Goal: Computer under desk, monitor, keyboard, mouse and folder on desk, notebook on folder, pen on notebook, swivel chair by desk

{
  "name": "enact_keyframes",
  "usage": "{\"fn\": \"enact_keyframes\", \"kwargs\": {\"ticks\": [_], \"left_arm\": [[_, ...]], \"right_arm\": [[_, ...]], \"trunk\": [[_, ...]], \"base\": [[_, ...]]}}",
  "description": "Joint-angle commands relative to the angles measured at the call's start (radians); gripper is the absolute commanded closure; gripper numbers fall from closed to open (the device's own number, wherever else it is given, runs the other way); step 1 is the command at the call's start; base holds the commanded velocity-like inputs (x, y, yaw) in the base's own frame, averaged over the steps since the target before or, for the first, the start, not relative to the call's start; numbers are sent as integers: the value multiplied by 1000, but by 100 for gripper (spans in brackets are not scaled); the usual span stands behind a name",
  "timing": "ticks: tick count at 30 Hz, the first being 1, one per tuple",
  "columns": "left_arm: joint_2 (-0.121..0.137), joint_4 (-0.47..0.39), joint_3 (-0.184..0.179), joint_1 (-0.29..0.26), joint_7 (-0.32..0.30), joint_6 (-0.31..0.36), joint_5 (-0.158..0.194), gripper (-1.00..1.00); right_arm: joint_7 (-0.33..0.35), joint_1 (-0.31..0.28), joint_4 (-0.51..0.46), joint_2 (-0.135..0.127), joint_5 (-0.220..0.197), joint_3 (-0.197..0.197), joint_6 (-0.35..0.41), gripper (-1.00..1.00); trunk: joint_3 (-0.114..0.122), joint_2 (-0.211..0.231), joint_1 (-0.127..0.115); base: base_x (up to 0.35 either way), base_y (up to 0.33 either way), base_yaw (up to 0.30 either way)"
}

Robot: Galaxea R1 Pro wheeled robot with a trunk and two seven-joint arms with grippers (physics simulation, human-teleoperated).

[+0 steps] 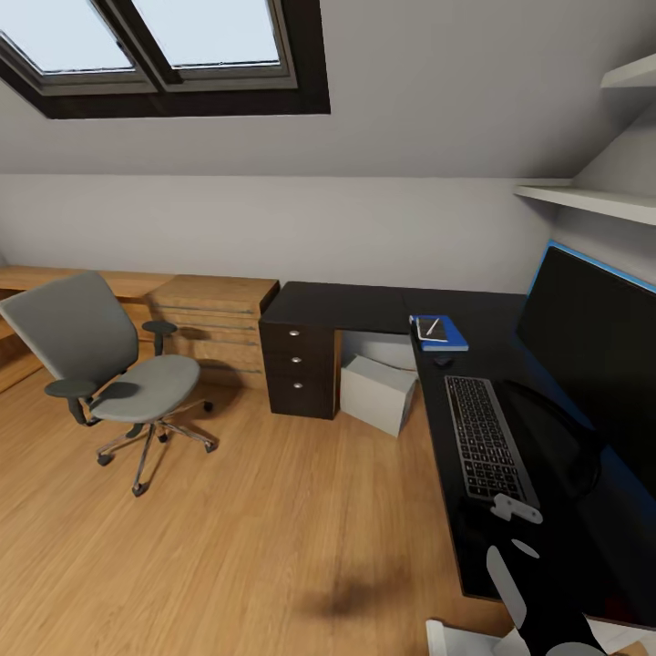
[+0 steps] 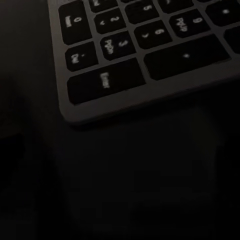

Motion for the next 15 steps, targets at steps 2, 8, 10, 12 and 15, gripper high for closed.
{"fn": "enact_keyframes", "kwargs": {"ticks": [2,8,10,12,15], "left_arm": [[0,0,-1,0,-1,-3,8,-100],[0,0,-2,0,-1,-3,8,-100],[0,0,-1,0,-1,-3,8,-100],[0,0,-1,0,-1,-3,8,-100],[0,1,-1,0,0,-2,8,-100]], "right_arm": [[-4,0,-2,0,-9,1,5,-100],[-4,0,-2,0,-10,1,5,-100],[-4,0,-2,0,-10,1,5,-100],[-4,0,-2,0,-10,1,5,-100],[-4,0,-2,0,-10,1,5,-100]], "trunk": [[-1,-1,0],[-1,-1,0],[-1,-1,0],[-1,-1,0],[-1,-1,0]], "base": [[102,0,0],[110,0,0],[47,0,0],[30,0,0],[16,0,0]]}}
